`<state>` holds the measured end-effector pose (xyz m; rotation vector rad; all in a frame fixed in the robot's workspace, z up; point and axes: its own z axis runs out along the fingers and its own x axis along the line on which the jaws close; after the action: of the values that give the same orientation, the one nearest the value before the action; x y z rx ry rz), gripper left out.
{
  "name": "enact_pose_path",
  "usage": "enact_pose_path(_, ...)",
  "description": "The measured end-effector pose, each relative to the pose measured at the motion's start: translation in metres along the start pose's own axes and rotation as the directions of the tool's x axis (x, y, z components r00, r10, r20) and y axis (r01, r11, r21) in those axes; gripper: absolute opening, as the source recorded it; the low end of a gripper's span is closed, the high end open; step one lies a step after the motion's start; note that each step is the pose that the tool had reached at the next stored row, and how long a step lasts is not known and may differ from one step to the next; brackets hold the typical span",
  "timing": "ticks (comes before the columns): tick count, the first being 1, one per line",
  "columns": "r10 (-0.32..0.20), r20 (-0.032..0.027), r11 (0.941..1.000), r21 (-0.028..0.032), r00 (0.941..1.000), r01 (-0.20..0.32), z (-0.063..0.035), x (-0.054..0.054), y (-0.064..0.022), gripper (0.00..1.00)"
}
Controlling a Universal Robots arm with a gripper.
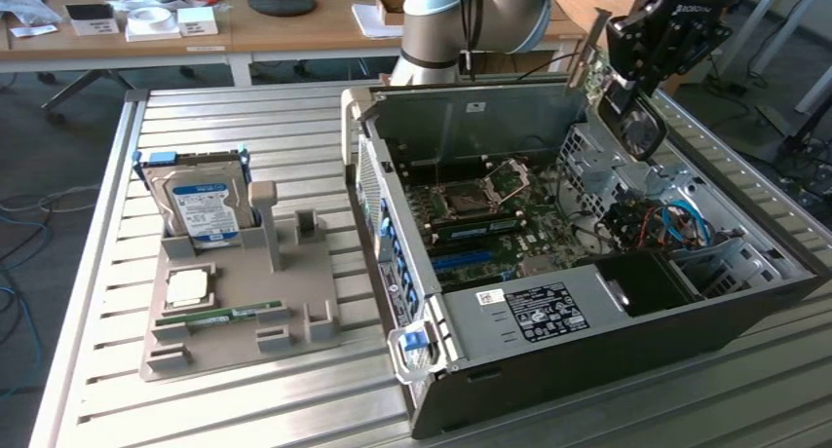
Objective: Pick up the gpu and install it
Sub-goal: 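Insert the gpu into the slot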
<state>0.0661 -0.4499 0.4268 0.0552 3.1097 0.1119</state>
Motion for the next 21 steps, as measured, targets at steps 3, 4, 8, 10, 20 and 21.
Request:
enact_pose_path(3, 0.000, 0.0000, 1.0000, -0.0001, 1.0000, 0.000, 0.0001, -0.0014, 0.0001, 0.27)
enact_pose_path(4, 0.000, 0.0000, 1.0000, 0.0000, 1.0000, 0.000, 0.0000, -0.0015, 0.0001, 0.27)
enact_pose_path(8, 0.000, 0.0000, 1.0000, 0.0000, 1.0000, 0.000, 0.0001, -0.0018, 0.0001, 0.27)
enact_pose_path(10, 0.000, 0.0000, 1.0000, 0.0000, 1.0000, 0.000, 0.0001, -0.0018, 0.0001, 0.27)
enact_pose_path(20, -0.113, -0.0080, 0.9936, -0.0037, 0.9936, 0.113, 0.0002, -0.0018, 0.0000, 0.27)
enact_pose_path(21, -0.132, -0.0093, 0.9913, -0.0043, 0.9913, 0.132, 0.0002, -0.0018, 0.0001, 0.27)
